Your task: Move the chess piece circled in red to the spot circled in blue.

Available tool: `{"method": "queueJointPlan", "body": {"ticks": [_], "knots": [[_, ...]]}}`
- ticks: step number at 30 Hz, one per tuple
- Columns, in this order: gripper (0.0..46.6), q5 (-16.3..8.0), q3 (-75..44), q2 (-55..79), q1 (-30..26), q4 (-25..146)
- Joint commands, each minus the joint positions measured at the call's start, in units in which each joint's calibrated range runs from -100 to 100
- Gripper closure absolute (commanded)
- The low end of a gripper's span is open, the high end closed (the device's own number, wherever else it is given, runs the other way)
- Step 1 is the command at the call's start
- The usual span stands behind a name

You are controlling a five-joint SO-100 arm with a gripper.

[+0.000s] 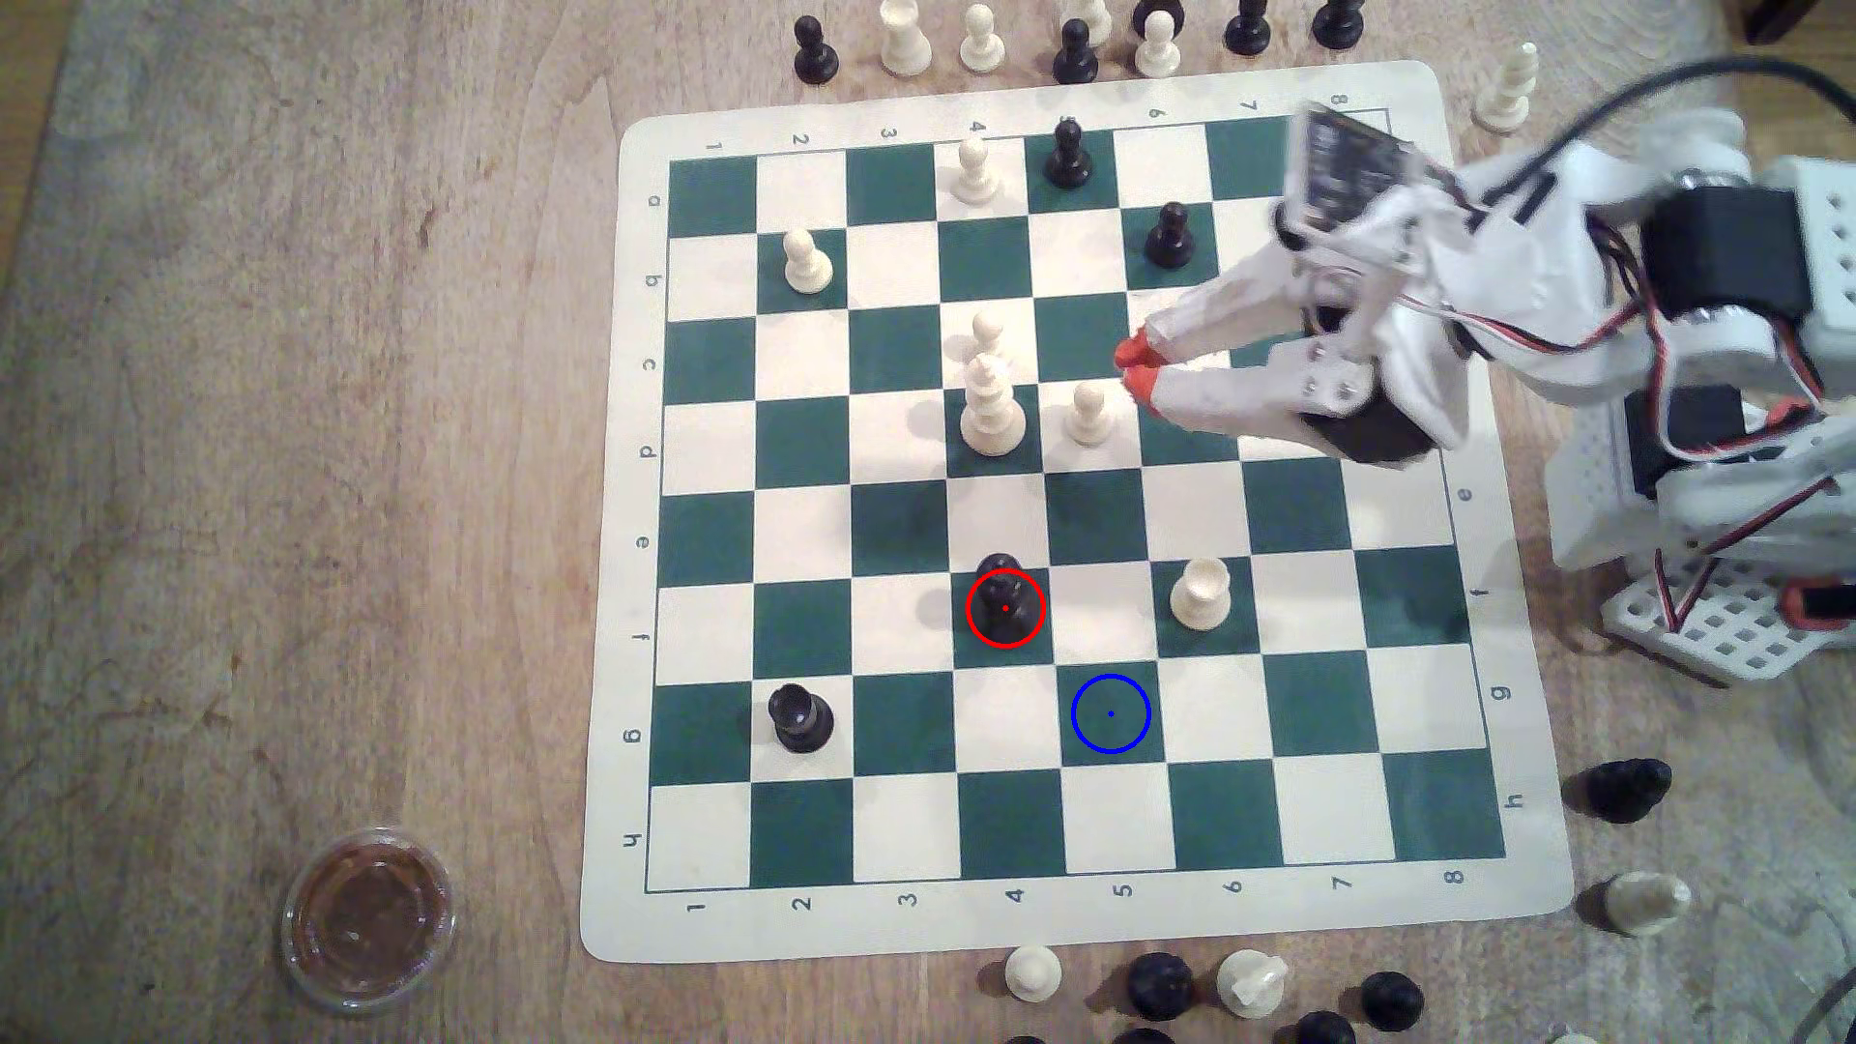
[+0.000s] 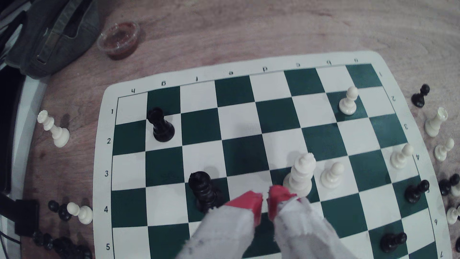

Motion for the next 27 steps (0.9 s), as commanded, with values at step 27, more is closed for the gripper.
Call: {"method": "queueJointPlan", "body": {"ticks": [27], "knots": [[24.9, -8.94, -29.51, 43.35, -5.60, 2.81]]}}
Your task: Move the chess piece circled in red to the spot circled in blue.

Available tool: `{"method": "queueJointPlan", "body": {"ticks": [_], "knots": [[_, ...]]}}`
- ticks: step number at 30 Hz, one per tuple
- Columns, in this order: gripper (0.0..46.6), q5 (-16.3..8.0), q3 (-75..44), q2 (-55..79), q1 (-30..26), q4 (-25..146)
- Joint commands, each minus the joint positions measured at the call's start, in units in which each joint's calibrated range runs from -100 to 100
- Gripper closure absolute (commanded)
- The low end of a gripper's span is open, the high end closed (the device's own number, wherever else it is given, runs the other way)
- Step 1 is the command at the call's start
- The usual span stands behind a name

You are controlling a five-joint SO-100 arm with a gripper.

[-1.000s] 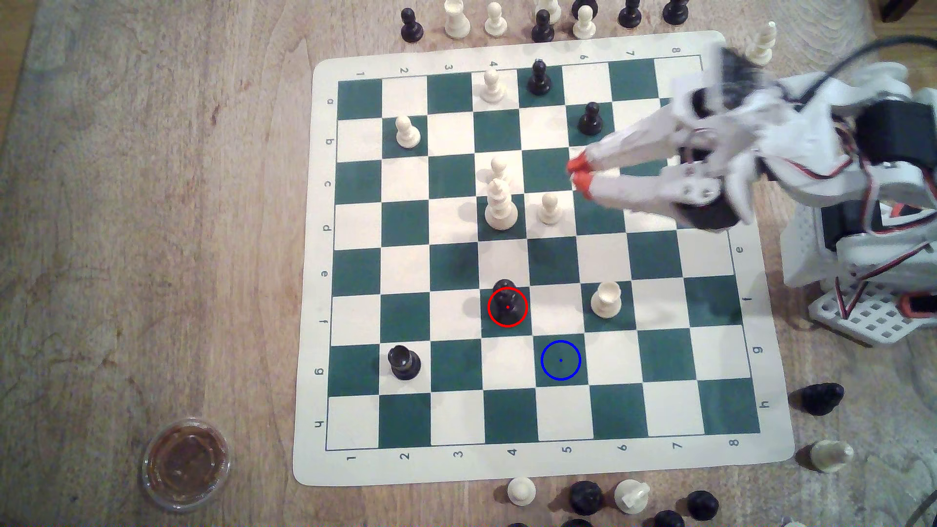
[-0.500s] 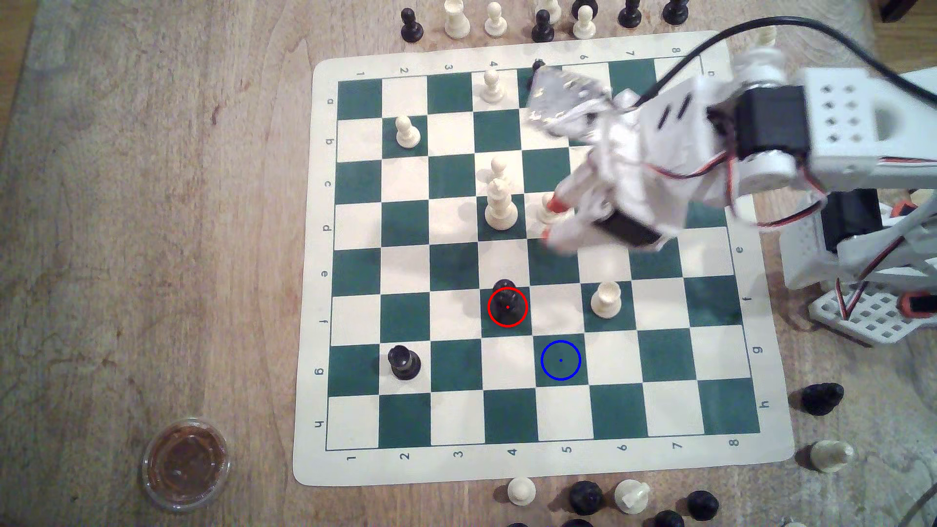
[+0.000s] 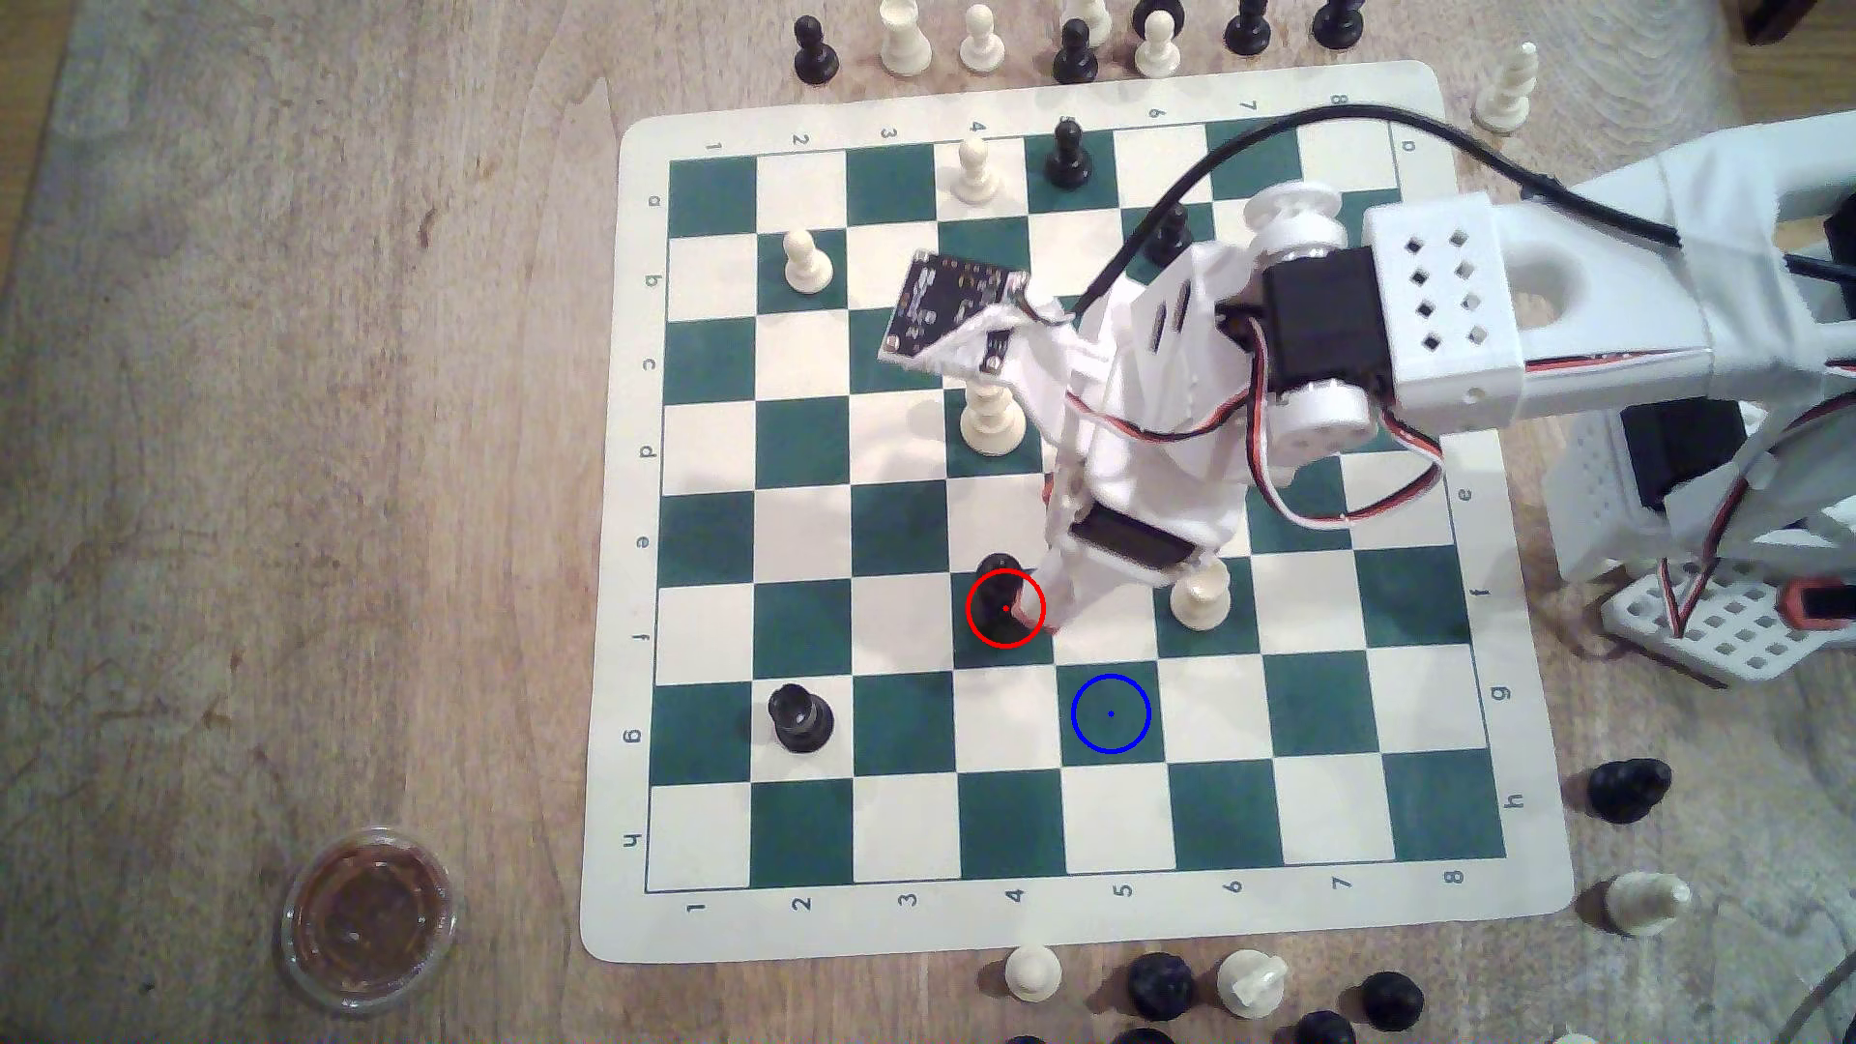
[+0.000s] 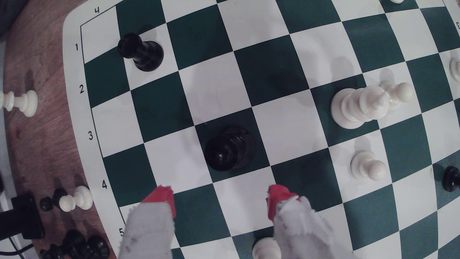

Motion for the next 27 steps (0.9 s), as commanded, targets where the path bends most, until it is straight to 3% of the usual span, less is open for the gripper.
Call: {"method": "queueJointPlan", "body": {"ticks": [1, 27], "knots": [[24.8, -0.49, -4.84, 0.21, -0.22, -3.18], [29.0, 0.83, -7.92, 10.31, -0.54, -7.85]]}}
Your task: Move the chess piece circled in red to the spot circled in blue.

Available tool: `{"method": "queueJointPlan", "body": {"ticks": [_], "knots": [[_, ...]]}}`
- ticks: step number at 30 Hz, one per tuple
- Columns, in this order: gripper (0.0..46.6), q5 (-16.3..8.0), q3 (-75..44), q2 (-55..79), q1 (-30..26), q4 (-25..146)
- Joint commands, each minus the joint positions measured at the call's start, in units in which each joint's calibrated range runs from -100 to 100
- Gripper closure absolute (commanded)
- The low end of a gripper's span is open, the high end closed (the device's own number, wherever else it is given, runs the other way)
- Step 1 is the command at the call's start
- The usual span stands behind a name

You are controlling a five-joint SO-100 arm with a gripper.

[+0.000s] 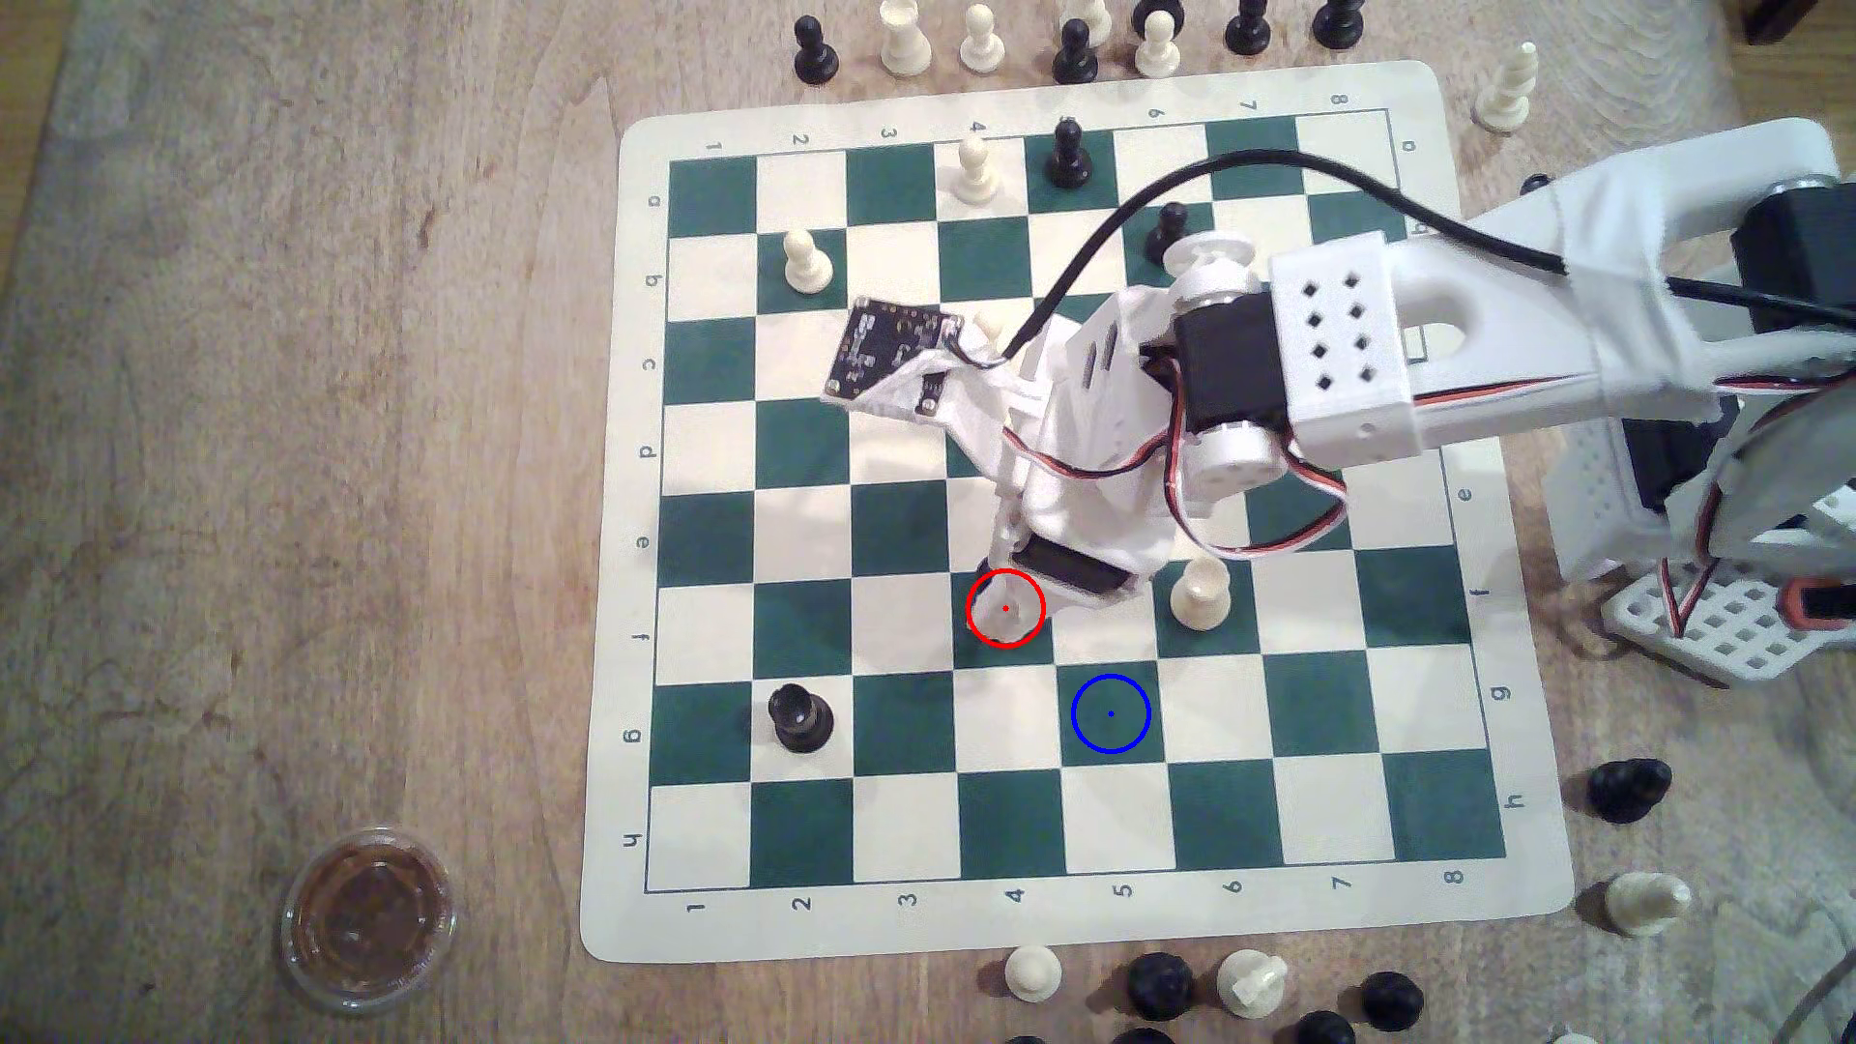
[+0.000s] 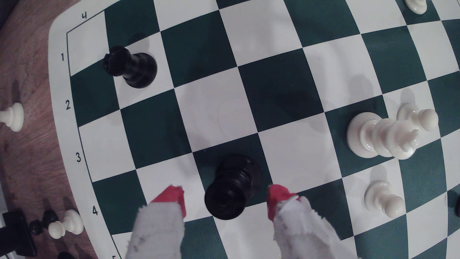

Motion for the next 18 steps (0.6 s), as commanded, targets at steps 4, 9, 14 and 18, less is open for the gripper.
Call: {"method": "queueJointPlan", "body": {"ticks": [4, 9, 14, 18], "knots": [[28.9, 0.34, -4.94, -0.42, -0.61, -2.14], [29.4, 0.34, -5.12, 0.09, -0.93, -2.88], [29.8, 0.34, -4.31, 0.60, -1.47, -3.45], [30.7, 0.34, -4.03, 0.86, -1.40, -3.45]]}}
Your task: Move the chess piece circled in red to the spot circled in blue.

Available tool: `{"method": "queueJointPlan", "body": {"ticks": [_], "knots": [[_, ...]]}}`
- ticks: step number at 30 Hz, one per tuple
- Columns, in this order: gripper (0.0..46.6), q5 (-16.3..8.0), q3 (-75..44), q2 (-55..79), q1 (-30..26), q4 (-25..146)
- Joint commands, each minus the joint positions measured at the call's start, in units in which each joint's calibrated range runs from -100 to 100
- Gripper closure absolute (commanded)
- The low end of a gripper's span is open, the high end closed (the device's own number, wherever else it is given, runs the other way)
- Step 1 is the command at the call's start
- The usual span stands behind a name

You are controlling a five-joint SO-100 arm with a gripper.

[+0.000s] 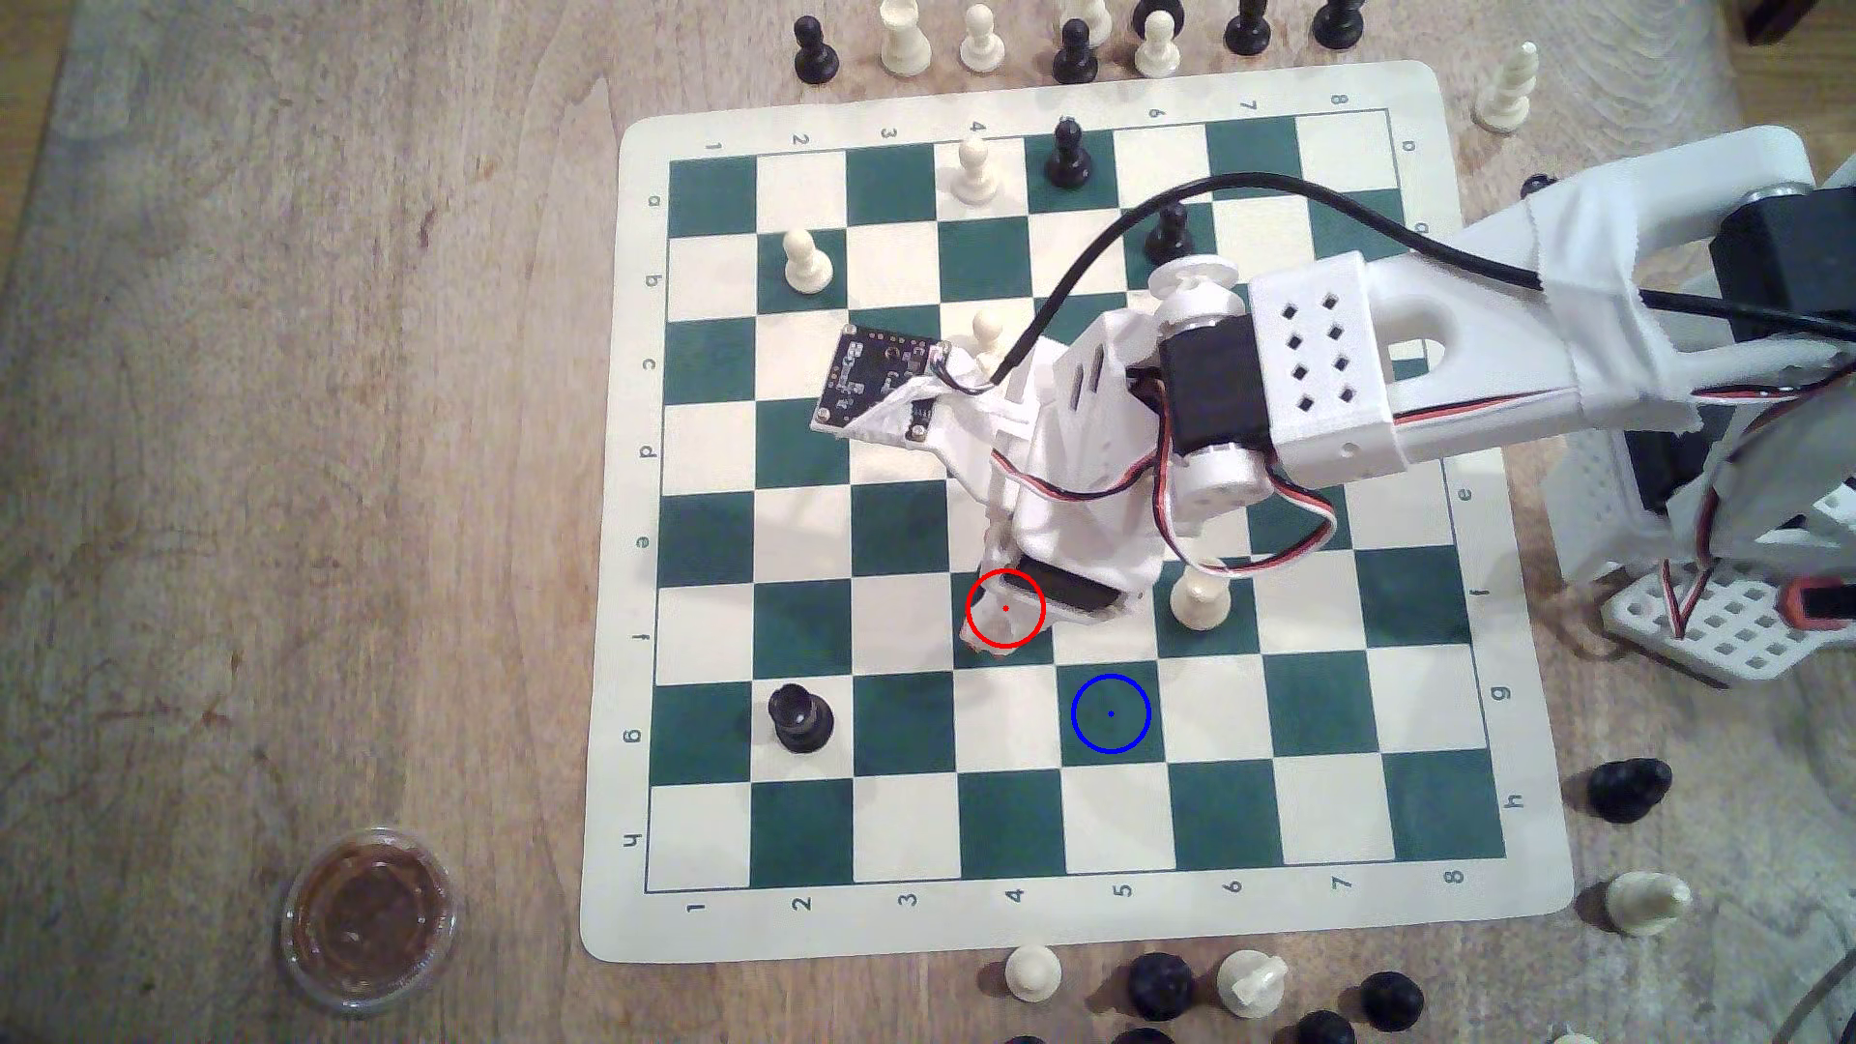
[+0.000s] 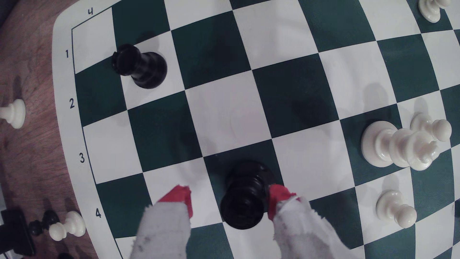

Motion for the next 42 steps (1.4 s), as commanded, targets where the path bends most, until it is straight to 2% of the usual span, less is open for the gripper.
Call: {"method": "queueJointPlan", "body": {"ticks": [1, 5, 14, 20, 26, 37, 42], "knots": [[31.1, 0.15, -4.03, -0.99, -0.29, -0.98], [34.6, 0.15, -3.94, -1.24, -0.05, -0.98], [46.4, 0.15, -2.85, -1.67, 0.49, -1.88], [46.4, 0.15, -2.04, -6.00, 1.20, -1.47], [46.4, -0.24, 1.86, -14.06, -0.52, 0.49], [46.4, -0.29, 9.48, -16.35, -9.83, 0.41], [46.4, 0.05, 10.47, -14.14, -10.85, -0.32]]}}
